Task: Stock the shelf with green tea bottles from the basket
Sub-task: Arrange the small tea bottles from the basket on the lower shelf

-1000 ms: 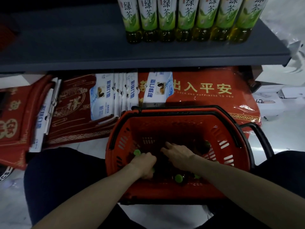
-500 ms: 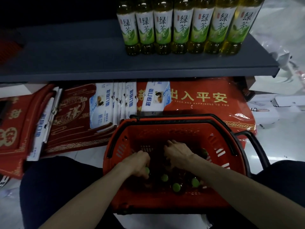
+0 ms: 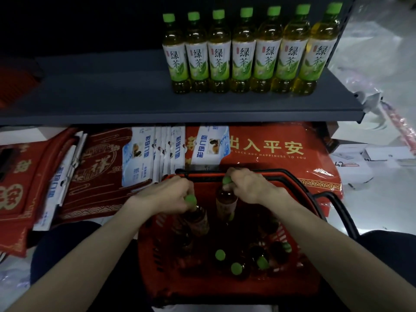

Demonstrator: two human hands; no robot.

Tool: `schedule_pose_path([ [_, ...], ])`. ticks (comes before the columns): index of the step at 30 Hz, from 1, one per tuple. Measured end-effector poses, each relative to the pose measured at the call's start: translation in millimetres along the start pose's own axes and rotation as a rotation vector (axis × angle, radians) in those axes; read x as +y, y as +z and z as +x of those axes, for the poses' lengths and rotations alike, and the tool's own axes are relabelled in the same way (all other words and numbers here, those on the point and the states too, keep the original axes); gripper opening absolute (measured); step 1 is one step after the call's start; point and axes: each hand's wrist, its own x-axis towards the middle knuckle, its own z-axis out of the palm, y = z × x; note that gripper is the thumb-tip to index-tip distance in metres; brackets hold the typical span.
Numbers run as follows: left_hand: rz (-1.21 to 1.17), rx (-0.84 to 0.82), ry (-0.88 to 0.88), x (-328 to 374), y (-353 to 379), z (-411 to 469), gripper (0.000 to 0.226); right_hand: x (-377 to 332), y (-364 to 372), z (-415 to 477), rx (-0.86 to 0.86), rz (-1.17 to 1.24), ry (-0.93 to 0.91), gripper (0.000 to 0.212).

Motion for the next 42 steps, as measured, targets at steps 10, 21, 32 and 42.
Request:
schedule_pose_path([
  [10,0.121,0.132,0.198,0,-62,-27,0.017,-13,-63,-7,0.268,0.317,-0.094,0.003],
  [21,0.194,0.422,0.269,-17,-135,-34,0.025,-52,-153,-5,0.525,0.313,-0.232,0.015],
  [32,0.260,0.741,0.232,-26,-210,-12,0.053,-93,-231,26,0.645,0.318,-0.240,0.012],
  [42,0.027,0.787,0.249,-39,-250,37,0.060,-112,-256,78,0.670,0.302,-0.162,0.019],
])
